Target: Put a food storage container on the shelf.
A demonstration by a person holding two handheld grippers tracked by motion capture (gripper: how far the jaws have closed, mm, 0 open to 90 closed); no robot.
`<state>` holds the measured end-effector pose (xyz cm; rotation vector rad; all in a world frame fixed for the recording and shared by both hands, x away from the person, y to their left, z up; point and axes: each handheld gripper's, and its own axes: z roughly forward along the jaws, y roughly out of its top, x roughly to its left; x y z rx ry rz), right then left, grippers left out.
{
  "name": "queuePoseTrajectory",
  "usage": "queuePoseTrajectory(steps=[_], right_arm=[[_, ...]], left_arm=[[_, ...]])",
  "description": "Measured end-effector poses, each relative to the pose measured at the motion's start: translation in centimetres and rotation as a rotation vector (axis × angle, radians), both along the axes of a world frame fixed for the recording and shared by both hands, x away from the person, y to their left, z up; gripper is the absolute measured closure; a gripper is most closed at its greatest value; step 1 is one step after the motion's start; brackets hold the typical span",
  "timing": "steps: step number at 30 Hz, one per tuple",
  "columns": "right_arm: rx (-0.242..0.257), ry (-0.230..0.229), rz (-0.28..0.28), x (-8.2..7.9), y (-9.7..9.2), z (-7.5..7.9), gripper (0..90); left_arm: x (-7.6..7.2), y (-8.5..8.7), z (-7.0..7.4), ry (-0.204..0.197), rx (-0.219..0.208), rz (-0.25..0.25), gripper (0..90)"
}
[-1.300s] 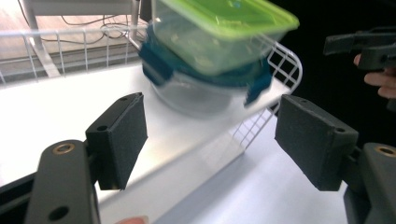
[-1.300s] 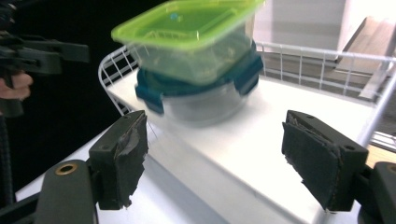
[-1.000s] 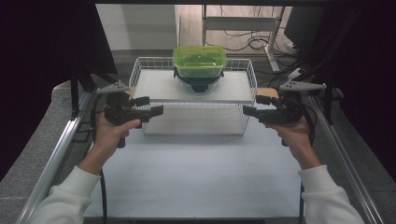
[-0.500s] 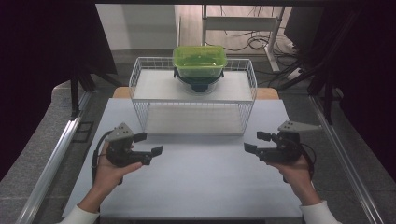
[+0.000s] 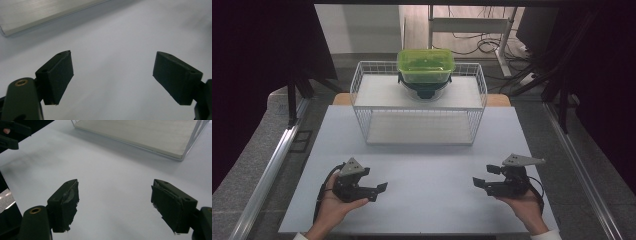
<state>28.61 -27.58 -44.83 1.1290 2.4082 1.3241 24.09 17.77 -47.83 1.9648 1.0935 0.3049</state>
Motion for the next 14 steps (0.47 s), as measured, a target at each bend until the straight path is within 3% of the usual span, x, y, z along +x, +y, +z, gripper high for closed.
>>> queuePoseTrajectory(steps=[14], right_arm=[[0.005,-0.031,-0.036,-0.03,-0.60,-0.38,17.7]], left_arm=[[0.60,0.46,-0.45,0.000,-0.004,0.032,15.5]])
